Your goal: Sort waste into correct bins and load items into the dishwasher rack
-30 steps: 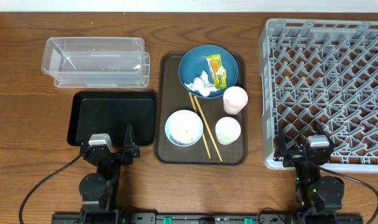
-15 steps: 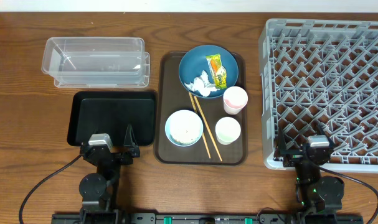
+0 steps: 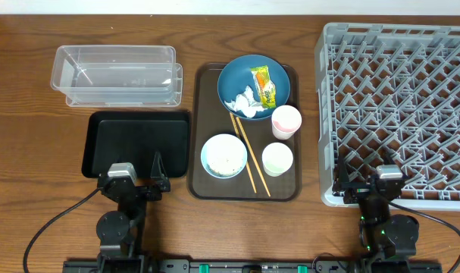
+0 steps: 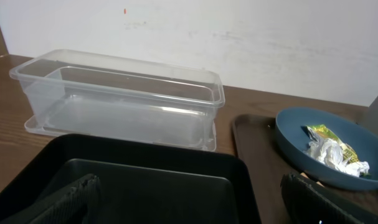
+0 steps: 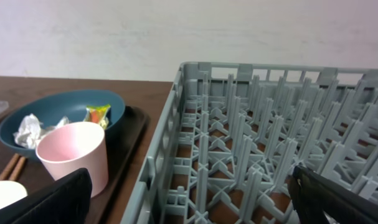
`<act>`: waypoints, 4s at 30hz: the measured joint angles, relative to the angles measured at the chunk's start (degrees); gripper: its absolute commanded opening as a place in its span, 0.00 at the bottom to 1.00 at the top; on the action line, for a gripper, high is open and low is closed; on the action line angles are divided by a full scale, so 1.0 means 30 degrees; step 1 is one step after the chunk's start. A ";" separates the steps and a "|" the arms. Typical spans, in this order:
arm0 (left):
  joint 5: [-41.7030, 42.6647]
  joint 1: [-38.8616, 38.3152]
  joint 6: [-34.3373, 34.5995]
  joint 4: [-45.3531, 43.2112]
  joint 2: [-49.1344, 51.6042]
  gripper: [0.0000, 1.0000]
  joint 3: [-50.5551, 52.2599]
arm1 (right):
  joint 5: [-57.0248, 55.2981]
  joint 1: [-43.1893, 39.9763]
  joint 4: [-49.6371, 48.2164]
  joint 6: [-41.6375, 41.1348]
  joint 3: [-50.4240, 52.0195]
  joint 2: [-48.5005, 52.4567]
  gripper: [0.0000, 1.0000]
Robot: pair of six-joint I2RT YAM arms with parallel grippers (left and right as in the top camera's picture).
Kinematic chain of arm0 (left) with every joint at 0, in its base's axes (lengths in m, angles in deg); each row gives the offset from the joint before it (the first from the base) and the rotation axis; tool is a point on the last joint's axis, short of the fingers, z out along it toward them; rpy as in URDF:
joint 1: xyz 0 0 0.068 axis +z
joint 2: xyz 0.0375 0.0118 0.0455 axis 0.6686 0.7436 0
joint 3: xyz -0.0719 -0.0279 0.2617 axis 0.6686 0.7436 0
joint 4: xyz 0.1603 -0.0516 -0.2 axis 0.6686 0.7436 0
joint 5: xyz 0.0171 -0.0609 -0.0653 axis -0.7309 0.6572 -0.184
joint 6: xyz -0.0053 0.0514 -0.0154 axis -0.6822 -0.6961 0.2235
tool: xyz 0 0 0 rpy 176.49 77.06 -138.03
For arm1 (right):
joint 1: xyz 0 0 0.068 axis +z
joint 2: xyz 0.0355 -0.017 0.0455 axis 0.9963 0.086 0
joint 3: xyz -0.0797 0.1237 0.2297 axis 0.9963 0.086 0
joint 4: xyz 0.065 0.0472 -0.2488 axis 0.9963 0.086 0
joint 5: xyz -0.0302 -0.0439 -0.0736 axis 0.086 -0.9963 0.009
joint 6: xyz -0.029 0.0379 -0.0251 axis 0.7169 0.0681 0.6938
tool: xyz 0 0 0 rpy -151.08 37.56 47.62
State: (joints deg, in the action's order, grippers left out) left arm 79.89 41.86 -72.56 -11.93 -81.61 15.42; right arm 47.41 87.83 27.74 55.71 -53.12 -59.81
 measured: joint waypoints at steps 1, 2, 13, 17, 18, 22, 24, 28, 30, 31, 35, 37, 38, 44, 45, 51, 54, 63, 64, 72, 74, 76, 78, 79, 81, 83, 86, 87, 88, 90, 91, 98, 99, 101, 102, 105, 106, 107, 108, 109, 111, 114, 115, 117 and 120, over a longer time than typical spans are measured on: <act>0.0007 0.0000 0.0029 0.0000 0.0058 0.95 0.0000 | 0.0015 0.0000 0.0000 -0.0175 0.0000 0.0007 0.99; 0.0007 0.0000 0.0080 0.0000 0.0153 0.95 0.0000 | 0.0044 0.0000 -0.0007 -0.0284 0.0000 0.0007 0.99; 0.0022 0.0000 0.0517 0.2892 0.4371 0.95 -0.2317 | -0.0095 0.0000 0.3322 -0.0313 -0.2178 0.0590 0.99; 0.0036 0.0000 0.0576 0.3614 0.6987 0.95 -0.5034 | -0.0539 0.0000 0.4721 -0.0306 -0.4422 0.2441 0.99; 0.0044 0.0000 0.0583 0.3949 0.7730 0.95 -0.5829 | -0.0648 0.0000 0.4998 -0.0299 -0.5085 0.3118 0.99; 0.0146 0.0000 0.0583 0.5952 1.0367 0.95 -0.8561 | -0.0852 0.0000 0.6280 -0.0299 -0.7570 0.5923 0.99; 0.0240 0.0000 0.0583 0.7803 1.1810 0.95 -1.0003 | -0.0852 0.0000 0.7388 -0.0306 -0.9136 0.7737 0.99; 0.0554 0.0000 0.0583 1.0484 1.3930 0.95 -1.2160 | -0.0838 0.0000 1.0324 -0.0328 -1.2080 1.1038 0.99; 0.1042 0.0000 0.0590 1.1664 1.4819 0.95 -1.3333 | -0.0780 0.0000 1.1774 -0.0342 -1.3544 1.2604 0.99; 0.1377 0.0000 0.0590 1.2247 1.5183 0.95 -1.3959 | -0.0692 0.0000 1.2524 -0.0342 -1.4258 1.3340 0.99; 0.2339 0.0000 0.0590 1.4185 1.5737 0.95 -1.5664 | -0.0415 0.0000 1.4396 -0.0335 -1.6007 1.5045 0.99; 0.2557 0.0000 0.0583 1.4834 1.5722 0.95 -1.5970 | -0.0277 0.0000 1.4557 -0.0335 -1.6495 1.5562 0.99; 0.2659 0.0000 0.0583 1.5132 1.5722 0.95 -1.6007 | -0.0211 0.0000 1.4542 -0.0335 -1.6648 1.5730 0.99; 0.2965 0.0000 0.0583 1.5941 1.5970 0.95 -1.6007 | 0.0022 0.0000 1.4579 -0.0335 -1.6983 1.5875 0.99; 0.3024 0.0000 0.0605 1.5817 1.5977 0.95 -1.6007 | 0.0058 0.0000 1.4571 -0.0335 -1.7027 1.5875 0.99; 0.4481 0.0000 0.1778 1.2932 1.6043 0.95 -1.6014 | 0.0073 0.0000 1.4921 -0.0335 -1.7107 1.5868 0.99; 0.4772 0.0000 0.2259 1.2109 1.6553 0.95 -1.6043 | 0.0066 0.0000 1.4950 -0.0335 -1.7107 1.5868 0.99; 0.4925 -0.0882 0.2324 1.1883 2.2301 0.95 -1.9773 | 0.0073 0.0000 1.4950 -0.0335 -1.7107 1.5868 0.99; 0.4845 -0.1231 0.2120 1.1832 2.2986 0.95 -2.0538 | 0.0073 0.0000 1.4950 -0.0335 -1.7107 1.5868 0.99; 0.4335 -0.4269 0.1005 0.7752 2.7343 0.95 -2.3795 | 0.0073 0.0000 1.4957 -0.0335 -1.7114 1.5868 0.99; 0.4306 -0.5071 0.0925 0.6171 2.8312 0.95 -2.3788 | 0.0073 0.0000 1.4957 -0.0335 -1.7114 1.5861 0.99; 0.4299 -0.5799 0.0852 0.4677 2.9303 0.95 -2.3802 | 0.0066 0.0000 1.4957 -0.0335 -1.7114 1.5868 0.99; 0.4218 -0.6564 0.0765 0.3395 3.0425 0.95 -2.3802 | 0.0073 0.0000 1.4965 -0.0335 -1.7114 1.5868 0.99; 0.4029 -0.6870 0.0736 0.2973 3.0898 0.95 -2.3802 | 0.0073 0.0000 1.4965 -0.0335 -1.7114 1.5868 0.99; 0.3796 -0.7337 0.0678 0.2514 3.1736 0.95 -2.3802 | 0.0066 0.0000 1.4965 -0.0335 -1.7114 1.5868 0.99; 0.3577 -0.7708 0.0634 0.2215 3.2640 0.95 -2.3802 | 0.0066 0.0000 1.4965 -0.0335 -1.7114 1.5868 0.99; 0.3373 -0.8014 0.0634 0.2069 3.3798 0.95 -2.3802 | 0.0073 0.0000 1.4965 -0.0335 -1.7114 1.5868 0.99; 0.3366 -0.8058 0.0641 0.2069 3.4126 0.95 -2.3802 | 0.0073 0.0000 1.4965 -0.0335 -1.7114 1.5868 0.99; 0.3351 -0.8080 0.0656 0.2062 3.4352 0.95 -2.3802 | 0.0066 0.0000 1.4965 -0.0335 -1.7114 1.5868 0.99; 0.3366 -0.8080 0.0714 0.2055 3.4782 0.95 -2.3802 | 0.0066 0.0000 1.4965 -0.0335 -1.7114 1.5868 0.99; 0.3366 -0.8080 0.0714 0.2047 3.4927 0.95 -2.3802 | 0.0073 0.0000 1.4965 -0.0335 -1.7114 1.5868 0.99; 0.3366 -0.8247 0.0729 0.1931 3.5547 0.93 -2.3802 | 0.0066 0.0000 1.4972 -0.0335 -1.7114 1.5868 0.99; 0.3373 -0.8320 0.0729 0.1923 3.5692 0.92 -2.3802 | 0.0073 0.0000 1.4965 -0.0335 -1.7114 1.5868 0.99; 0.3381 -0.8495 0.0750 0.1923 3.6122 0.89 -2.3802 | 0.0073 0.0000 1.4979 -0.0335 -1.7114 1.5868 0.99; 0.3373 -0.8568 0.0794 0.1931 3.6348 0.86 -2.3802 | 0.0066 0.0000 1.4979 -0.0335 -1.7114 1.5868 0.99; 0.3373 -0.8743 0.0969 0.1938 3.6953 0.76 -2.3802 | 0.0066 0.0000 1.5001 -0.0335 -1.7114 1.5868 0.99; 0.3381 -0.8743 0.1013 0.1938 3.7077 0.72 -2.3802 | 0.0066 0.0000 1.5001 -0.0335 -1.7114 1.5868 0.99; 0.3381 -0.8743 0.1020 0.1938 3.7150 0.68 -2.3802 | 0.0066 0.0000 1.5001 -0.0335 -1.7114 1.5868 0.99; 0.3366 -0.8743 0.1093 0.1945 3.7171 0.63 -2.3802 | 0.0066 0.0000 1.5001 -0.0335 -1.7114 1.5868 0.99; 0.3366 -0.8735 0.1071 0.1938 3.7179 0.59 -2.3802 | 0.0073 0.0000 1.5001 -0.0335 -1.7114 1.5868 0.99; 0.3366 -0.8735 0.1129 0.1923 3.7179 0.51 -2.3802 | 0.0066 0.0000 1.5001 -0.0335 -1.7114 1.5868 0.99; 0.3366 -0.8743 0.1129 0.1974 3.7179 0.37 -2.3802 | 0.0066 0.0000 1.5001 -0.0335 -1.7114 1.5868 0.99; 0.3373 -0.8743 0.1107 0.1953 3.7179 0.35 -2.3802 | 0.0066 0.0000 1.5001 -0.0335 -1.7114 1.5868 0.99; 0.3373 -0.8743 0.1078 0.1953 3.7179 0.33 -2.3802 | 0.0066 0.0000 1.5001 -0.0335 -1.7114 1.5868 0.99; 0.3366 -0.8735 0.1100 0.1945 3.7179 0.26 -2.3802 | 0.0073 0.0000 1.5001 -0.0335 -1.7114 1.5868 0.99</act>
State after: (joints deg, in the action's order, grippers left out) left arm 89.98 15.66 -69.26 -6.09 29.92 -55.98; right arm 47.63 87.83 72.74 54.71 -104.46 -12.20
